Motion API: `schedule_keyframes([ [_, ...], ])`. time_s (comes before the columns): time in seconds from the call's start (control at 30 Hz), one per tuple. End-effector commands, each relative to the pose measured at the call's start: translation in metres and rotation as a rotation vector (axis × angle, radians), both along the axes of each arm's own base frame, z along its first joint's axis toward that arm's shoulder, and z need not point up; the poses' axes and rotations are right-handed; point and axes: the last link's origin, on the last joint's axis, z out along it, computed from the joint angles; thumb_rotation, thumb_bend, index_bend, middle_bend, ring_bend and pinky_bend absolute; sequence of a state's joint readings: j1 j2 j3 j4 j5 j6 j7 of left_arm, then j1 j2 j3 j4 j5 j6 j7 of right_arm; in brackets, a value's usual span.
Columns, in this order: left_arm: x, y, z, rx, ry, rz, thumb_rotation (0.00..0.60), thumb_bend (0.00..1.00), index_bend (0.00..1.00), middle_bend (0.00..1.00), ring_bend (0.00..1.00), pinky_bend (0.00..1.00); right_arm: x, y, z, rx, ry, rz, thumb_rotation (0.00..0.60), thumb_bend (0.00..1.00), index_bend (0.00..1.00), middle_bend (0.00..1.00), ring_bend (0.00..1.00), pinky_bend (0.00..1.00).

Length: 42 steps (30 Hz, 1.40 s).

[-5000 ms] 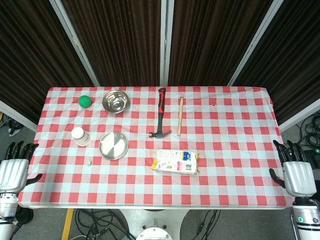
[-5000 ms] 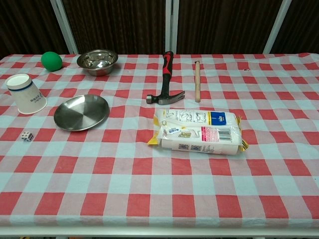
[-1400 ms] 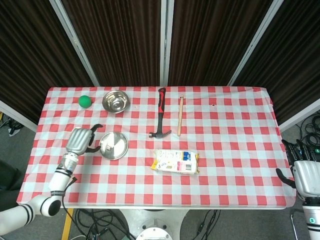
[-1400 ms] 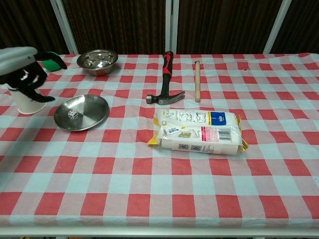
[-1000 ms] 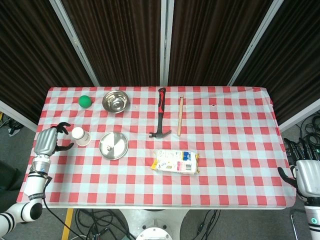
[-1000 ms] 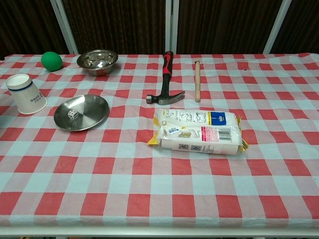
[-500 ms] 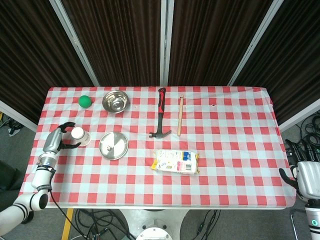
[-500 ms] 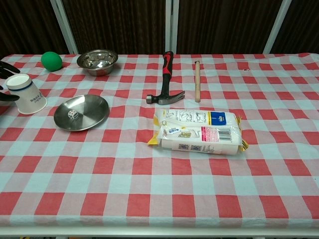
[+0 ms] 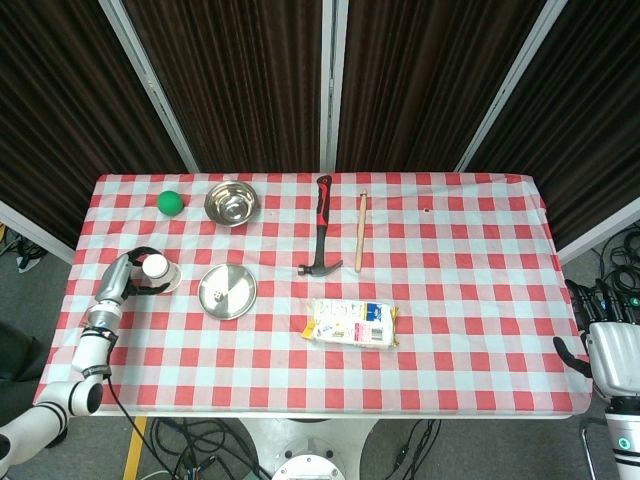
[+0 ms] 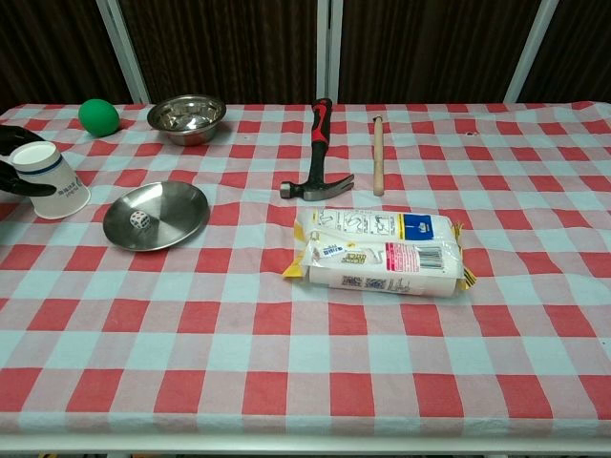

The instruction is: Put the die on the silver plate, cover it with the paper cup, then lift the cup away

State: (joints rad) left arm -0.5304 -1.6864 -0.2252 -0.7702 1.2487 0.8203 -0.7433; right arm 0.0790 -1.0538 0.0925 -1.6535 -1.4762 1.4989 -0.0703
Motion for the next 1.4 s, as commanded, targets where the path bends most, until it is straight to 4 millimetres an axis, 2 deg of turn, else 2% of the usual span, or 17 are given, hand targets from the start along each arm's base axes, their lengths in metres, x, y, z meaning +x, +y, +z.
schedule_keyframes([
  [0.03,0.0,0.001,0.003,0.038,-0.019,0.006,0.6,0.16,0.45,0.35,0.25,0.35,0.0,0.0,0.0,0.001,-0.001,-0.001,0.6,0.17,0.12,0.18,0.05,0.13],
  [0.2,0.008,0.003,0.007,0.063,-0.041,-0.024,0.6,0.21,0.5,0.41,0.3,0.39,0.0,0.0,0.002,-0.005,0.001,0.001,0.6,0.17,0.12,0.18,0.05,0.13],
  [0.33,0.029,-0.002,0.007,0.017,-0.042,-0.115,0.6,0.21,0.5,0.41,0.3,0.39,0.002,-0.003,0.007,-0.016,0.011,0.009,0.6,0.17,0.12,0.18,0.05,0.13],
  [0.63,0.081,-0.011,-0.009,-0.11,-0.053,-0.27,0.6,0.21,0.5,0.41,0.3,0.39,0.007,-0.004,0.007,-0.002,0.016,0.026,0.6,0.17,0.12,0.18,0.05,0.13],
  [0.8,0.096,-0.01,-0.021,-0.157,-0.055,-0.292,0.6,0.21,0.49,0.41,0.3,0.39,0.004,-0.001,0.007,-0.006,0.011,0.019,0.6,0.17,0.12,0.18,0.05,0.13],
  [0.93,0.1,-0.008,-0.033,-0.189,-0.033,-0.293,0.6,0.21,0.49,0.41,0.3,0.34,0.002,-0.001,0.006,-0.003,0.006,0.013,0.6,0.17,0.12,0.18,0.05,0.13],
  [1.1,0.095,-0.001,-0.042,-0.19,0.01,-0.261,0.6,0.21,0.49,0.41,0.3,0.33,0.0,-0.002,0.007,-0.003,0.003,0.011,0.6,0.17,0.12,0.18,0.05,0.13],
  [1.3,0.083,0.007,-0.042,-0.156,0.064,-0.21,0.6,0.21,0.49,0.41,0.3,0.31,0.0,-0.003,0.006,0.002,-0.001,0.013,0.6,0.17,0.12,0.18,0.05,0.13],
  [1.4,0.083,0.007,-0.041,-0.139,0.039,-0.192,0.6,0.21,0.49,0.41,0.3,0.31,-0.001,-0.003,0.005,0.008,-0.003,0.012,0.6,0.17,0.12,0.18,0.05,0.13],
])
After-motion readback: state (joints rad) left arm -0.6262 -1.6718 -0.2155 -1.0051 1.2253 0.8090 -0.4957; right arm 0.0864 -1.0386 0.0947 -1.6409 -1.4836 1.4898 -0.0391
